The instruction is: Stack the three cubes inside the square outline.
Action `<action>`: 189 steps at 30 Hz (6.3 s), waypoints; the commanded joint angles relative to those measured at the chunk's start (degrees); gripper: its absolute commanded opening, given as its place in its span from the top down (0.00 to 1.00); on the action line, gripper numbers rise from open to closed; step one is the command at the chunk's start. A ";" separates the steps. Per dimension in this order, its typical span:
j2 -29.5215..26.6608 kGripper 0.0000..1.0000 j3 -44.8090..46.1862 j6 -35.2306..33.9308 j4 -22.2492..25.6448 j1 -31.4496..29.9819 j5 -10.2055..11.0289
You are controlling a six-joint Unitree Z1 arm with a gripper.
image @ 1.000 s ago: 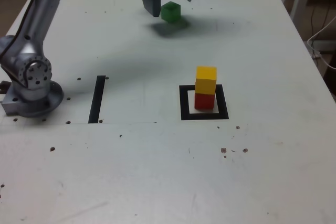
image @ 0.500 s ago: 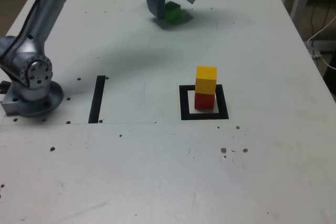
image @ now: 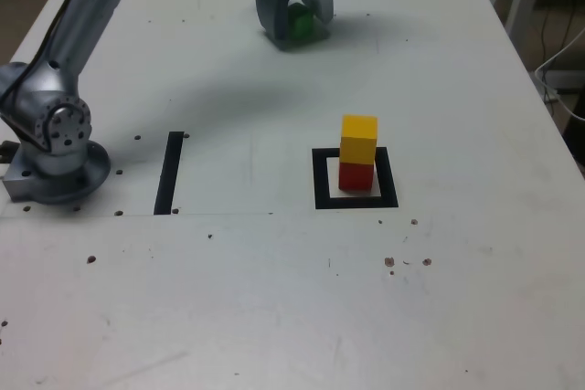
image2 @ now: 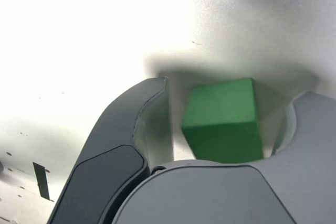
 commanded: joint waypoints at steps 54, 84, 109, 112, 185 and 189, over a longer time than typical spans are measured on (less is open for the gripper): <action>-21.72 0.71 15.13 -5.76 4.06 -34.80 -2.63; -21.29 0.71 15.16 -14.18 3.45 -50.93 -5.17; -17.97 0.70 14.13 -13.84 2.73 -50.64 -4.70; -17.80 0.60 14.26 -13.67 2.64 -50.42 -4.41; -48.34 0.00 77.02 -15.57 -24.23 -43.84 -4.46; -48.02 0.00 78.04 -15.43 -25.23 -43.73 -4.69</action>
